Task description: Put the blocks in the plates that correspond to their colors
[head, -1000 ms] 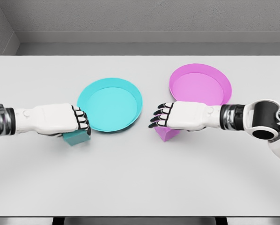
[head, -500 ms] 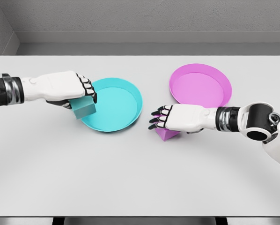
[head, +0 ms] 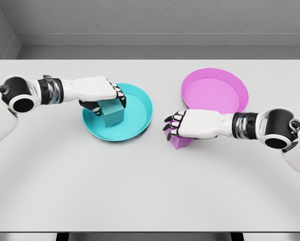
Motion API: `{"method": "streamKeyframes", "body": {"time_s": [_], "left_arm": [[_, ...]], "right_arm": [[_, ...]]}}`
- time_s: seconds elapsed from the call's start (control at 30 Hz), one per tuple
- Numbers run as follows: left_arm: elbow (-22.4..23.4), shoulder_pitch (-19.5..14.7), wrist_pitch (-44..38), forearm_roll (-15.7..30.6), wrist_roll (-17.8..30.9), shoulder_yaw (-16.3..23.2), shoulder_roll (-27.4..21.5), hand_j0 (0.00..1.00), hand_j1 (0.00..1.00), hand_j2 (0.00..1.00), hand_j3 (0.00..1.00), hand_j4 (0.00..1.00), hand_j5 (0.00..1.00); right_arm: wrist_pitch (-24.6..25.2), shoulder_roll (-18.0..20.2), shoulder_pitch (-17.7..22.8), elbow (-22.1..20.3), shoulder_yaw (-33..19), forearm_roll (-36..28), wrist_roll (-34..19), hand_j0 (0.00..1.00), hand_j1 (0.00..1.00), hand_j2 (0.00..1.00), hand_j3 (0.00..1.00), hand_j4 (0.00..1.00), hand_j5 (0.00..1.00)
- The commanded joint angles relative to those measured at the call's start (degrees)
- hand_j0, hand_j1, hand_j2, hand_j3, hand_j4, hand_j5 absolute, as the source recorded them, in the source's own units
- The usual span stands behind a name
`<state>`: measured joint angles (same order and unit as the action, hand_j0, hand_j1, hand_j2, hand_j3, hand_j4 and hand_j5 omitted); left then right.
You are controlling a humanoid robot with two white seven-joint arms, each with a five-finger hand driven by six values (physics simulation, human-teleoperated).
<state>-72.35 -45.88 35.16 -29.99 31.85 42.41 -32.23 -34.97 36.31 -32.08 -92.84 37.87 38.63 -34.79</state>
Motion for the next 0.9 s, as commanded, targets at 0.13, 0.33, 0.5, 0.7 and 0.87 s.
{"method": "streamKeyframes", "body": {"time_s": [0.13,0.33,0.5,0.7,0.87], "left_arm": [[0.28,0.00,-0.16,1.07,-0.03,-0.23,0.24,1.00,1.00,1.00,1.00,1.00,1.00],[-0.78,-0.70,-0.16,7.48,-0.12,-0.31,-2.66,1.00,1.00,1.00,1.00,1.00,1.00],[-4.73,-0.35,-0.16,18.03,-0.21,-2.69,-13.12,1.00,1.00,1.00,1.00,1.00,1.00],[-6.31,3.43,-0.16,26.30,-0.38,-2.86,-19.62,1.00,1.00,1.00,1.00,1.00,1.00],[-6.23,4.22,-0.16,26.21,-0.38,-2.77,-19.98,1.00,1.00,1.00,1.00,1.00,1.00]], "right_arm": [[-0.03,-0.72,-0.09,0.64,-1.40,-0.58,-0.21,0.69,0.69,0.69,0.69,0.69,0.69],[-0.03,-0.72,-0.18,2.49,-3.68,-3.30,-0.21,0.68,0.68,0.68,0.68,0.68,0.68],[-0.03,-0.72,-0.18,2.93,-4.83,-6.29,-0.21,0.68,0.68,0.68,0.68,0.68,0.68],[-0.03,-0.45,-0.09,3.45,-7.29,-11.38,-0.21,0.68,0.68,0.68,0.68,0.68,0.68],[-0.03,-0.10,-0.09,5.03,-9.31,-14.82,-0.21,0.68,0.68,0.68,0.68,0.68,0.68]]}}
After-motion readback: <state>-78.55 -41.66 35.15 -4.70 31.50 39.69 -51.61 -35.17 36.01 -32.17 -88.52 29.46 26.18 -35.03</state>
